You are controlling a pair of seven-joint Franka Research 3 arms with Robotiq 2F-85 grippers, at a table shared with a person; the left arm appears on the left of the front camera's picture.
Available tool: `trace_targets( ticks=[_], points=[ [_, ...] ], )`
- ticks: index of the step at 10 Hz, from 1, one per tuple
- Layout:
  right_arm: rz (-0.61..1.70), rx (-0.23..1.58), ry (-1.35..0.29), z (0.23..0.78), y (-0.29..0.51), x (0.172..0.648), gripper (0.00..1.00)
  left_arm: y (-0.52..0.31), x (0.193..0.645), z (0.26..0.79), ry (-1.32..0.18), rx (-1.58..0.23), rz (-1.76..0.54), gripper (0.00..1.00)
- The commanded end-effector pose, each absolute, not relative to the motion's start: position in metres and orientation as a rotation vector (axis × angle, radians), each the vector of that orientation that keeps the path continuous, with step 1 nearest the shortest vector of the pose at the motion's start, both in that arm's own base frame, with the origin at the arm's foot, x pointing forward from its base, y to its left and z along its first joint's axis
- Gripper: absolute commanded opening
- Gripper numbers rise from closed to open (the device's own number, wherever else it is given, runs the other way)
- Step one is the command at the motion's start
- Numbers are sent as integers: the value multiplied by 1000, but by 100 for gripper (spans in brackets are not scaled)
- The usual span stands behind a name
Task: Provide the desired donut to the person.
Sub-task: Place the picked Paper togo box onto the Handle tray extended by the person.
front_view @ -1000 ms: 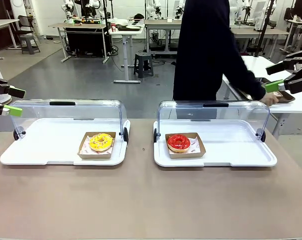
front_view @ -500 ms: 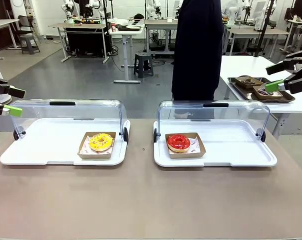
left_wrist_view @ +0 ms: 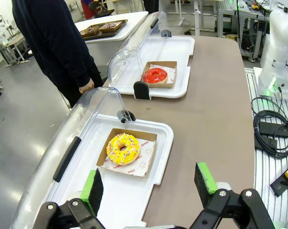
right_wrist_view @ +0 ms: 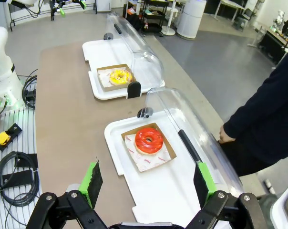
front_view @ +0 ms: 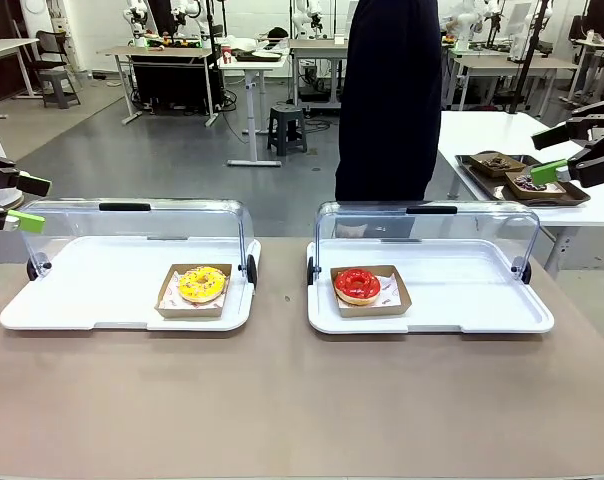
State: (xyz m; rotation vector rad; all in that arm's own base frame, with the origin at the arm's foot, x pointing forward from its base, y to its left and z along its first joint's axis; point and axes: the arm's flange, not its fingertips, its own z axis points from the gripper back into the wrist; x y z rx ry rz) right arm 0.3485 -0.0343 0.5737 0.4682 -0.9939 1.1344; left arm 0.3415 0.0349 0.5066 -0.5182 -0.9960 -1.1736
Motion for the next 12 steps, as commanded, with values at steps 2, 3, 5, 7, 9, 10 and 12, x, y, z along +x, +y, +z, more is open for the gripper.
trace_targets(
  ticks=[2,3,5,7,9,10,12],
  points=[
    [1139,473,-1005,574,-33,348,100,35,341,506,-1009,-526,-1179,100],
    [1139,473,-1005,574,-33,348,100,35,341,506,-1009,-526,-1179,100],
    [1139,473,-1005,574,-33,348,100,35,341,506,-1009,-526,-1179,100],
    [1139,473,-1005,574,-33,348,100,35,341,506,-1009,-526,-1179,100],
    [1139,473,-1005,574,-33,348,100,35,341,506,-1009,-526,-1179,100],
    [1139,473,-1005,574,-33,348,100,35,341,506,-1009,-526,-1179,100],
    [1139,473,-1005,574,-33,348,100,35,341,506,-1009,-526,-1179,100]
  ],
)
